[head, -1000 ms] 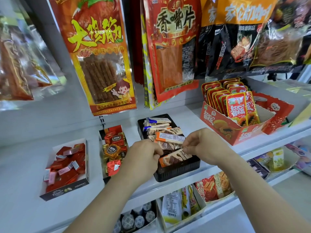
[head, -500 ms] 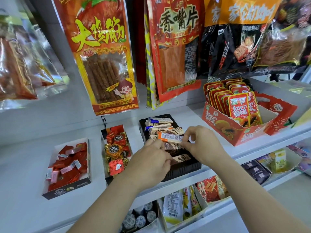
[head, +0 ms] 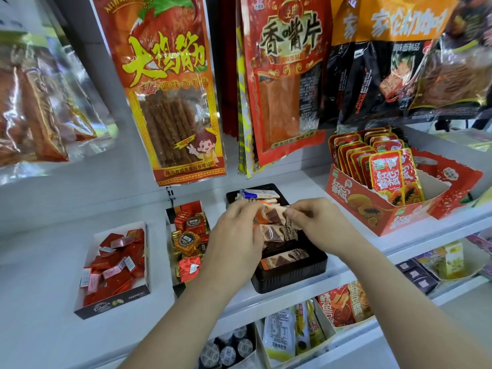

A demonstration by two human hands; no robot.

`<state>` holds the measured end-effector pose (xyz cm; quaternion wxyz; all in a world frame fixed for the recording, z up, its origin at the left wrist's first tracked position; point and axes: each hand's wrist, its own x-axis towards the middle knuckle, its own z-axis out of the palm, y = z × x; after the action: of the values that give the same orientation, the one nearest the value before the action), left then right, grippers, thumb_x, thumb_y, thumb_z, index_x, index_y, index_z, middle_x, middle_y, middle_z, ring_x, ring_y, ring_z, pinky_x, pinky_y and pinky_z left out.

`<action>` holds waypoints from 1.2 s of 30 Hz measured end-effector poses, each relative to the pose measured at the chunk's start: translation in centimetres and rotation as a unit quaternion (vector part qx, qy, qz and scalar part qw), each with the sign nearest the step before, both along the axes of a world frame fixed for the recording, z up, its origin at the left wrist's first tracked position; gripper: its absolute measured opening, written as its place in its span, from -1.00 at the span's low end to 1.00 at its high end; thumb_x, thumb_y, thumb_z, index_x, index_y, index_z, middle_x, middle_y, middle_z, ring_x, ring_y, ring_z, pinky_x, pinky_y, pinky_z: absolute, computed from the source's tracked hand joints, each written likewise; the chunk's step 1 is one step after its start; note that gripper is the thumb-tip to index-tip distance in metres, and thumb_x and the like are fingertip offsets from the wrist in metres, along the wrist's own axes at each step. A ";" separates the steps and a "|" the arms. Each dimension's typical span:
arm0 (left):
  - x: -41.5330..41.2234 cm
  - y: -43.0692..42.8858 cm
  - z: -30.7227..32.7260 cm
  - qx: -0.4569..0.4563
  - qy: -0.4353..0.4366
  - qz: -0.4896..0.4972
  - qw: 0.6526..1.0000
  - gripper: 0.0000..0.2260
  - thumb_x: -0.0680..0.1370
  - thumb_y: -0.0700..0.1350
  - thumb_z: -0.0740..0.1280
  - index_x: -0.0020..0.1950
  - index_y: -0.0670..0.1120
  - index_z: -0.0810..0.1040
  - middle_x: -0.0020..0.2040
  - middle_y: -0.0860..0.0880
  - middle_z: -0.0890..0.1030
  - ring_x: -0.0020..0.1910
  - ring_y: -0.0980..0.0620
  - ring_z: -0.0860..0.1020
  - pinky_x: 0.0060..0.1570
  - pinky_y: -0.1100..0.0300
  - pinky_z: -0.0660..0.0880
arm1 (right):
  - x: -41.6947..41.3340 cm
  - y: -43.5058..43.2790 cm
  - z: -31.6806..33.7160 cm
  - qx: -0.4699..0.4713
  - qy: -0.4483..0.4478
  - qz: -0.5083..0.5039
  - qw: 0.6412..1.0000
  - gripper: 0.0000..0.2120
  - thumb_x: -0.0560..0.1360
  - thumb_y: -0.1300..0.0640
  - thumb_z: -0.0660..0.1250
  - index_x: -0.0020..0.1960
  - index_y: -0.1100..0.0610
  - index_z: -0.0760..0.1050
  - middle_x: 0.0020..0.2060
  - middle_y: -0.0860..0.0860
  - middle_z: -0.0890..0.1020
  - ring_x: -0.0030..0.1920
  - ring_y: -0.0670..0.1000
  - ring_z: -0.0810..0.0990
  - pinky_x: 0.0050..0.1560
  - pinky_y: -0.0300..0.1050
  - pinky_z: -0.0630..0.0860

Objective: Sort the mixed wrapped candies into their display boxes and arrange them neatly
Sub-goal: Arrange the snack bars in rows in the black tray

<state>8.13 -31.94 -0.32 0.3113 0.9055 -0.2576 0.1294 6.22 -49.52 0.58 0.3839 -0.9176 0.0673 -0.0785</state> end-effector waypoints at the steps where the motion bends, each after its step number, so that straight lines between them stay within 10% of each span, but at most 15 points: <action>1: 0.1 0.0 0.1 -0.023 0.007 -0.002 1.000 -0.65 0.59 -0.11 0.25 0.38 0.08 0.40 0.30 0.13 0.43 0.11 0.14 0.48 0.02 0.31 0.40 | -0.2 0.0 0.6 0.047 0.008 0.012 0.999 -0.75 0.59 0.04 0.24 -0.16 0.07 0.62 -0.29 0.13 0.65 -0.30 -0.03 0.56 -0.23 -0.12 0.48; 10: 0.0 0.9 1.3 -0.233 0.187 -0.026 0.954 -0.80 0.54 -0.13 0.37 0.13 0.09 0.57 -0.12 0.09 0.63 -0.24 0.24 0.61 -0.23 0.33 0.55 | -0.9 -0.6 2.0 0.225 0.045 0.063 0.971 -0.83 0.57 0.14 0.30 -0.04 0.16 0.64 -0.48 -0.08 0.55 -0.47 -0.10 0.43 -0.37 -0.25 0.36; 18: -0.2 0.7 1.4 -0.267 0.335 -0.027 0.903 -0.81 0.51 -0.23 0.41 0.09 -0.04 0.64 -0.22 -0.14 0.68 -0.33 0.09 0.61 -0.29 0.31 0.54 | -1.7 -2.0 2.7 0.226 0.035 0.019 0.973 -0.92 0.47 0.23 0.42 -0.05 0.18 0.63 -0.29 0.18 0.66 -0.36 -0.03 0.62 -0.39 -0.30 0.42; 22: -0.4 0.4 0.9 -0.201 0.296 -0.013 0.934 -0.89 0.51 -0.14 0.42 -0.07 0.07 0.69 -0.27 0.07 0.66 -0.37 0.24 0.55 -0.26 0.31 0.53 | -2.1 -2.3 2.5 0.121 0.056 0.017 0.991 -0.97 0.45 0.20 0.45 -0.13 0.15 0.66 -0.45 0.08 0.64 -0.50 -0.13 0.54 -0.47 -0.43 0.37; 27: -0.7 0.1 0.5 -0.044 0.219 -0.006 0.975 -0.88 0.53 -0.07 0.40 0.02 0.07 0.70 -0.07 0.15 0.66 -0.10 0.23 0.56 -0.10 0.32 0.48 | -1.8 -2.2 1.3 0.034 0.104 0.014 0.994 -0.93 0.41 0.14 0.49 -0.25 0.07 0.67 -0.37 0.11 0.67 -0.35 0.02 0.59 -0.27 -0.10 0.55; 36: -1.5 -0.3 0.5 0.097 0.131 -0.006 0.987 -0.83 0.57 -0.07 0.33 0.10 0.05 0.68 0.07 0.08 0.63 0.04 0.11 0.54 -0.01 0.30 0.43 | -1.5 -1.6 0.8 -0.044 0.134 0.020 0.990 -0.94 0.41 0.17 0.50 -0.21 0.03 0.69 -0.30 -0.08 0.64 -0.26 -0.16 0.54 -0.34 -0.34 0.34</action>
<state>6.66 -32.25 0.15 0.2536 0.9391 -0.2312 -0.0178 4.69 -51.08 1.35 0.3318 -0.9370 0.0968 0.0502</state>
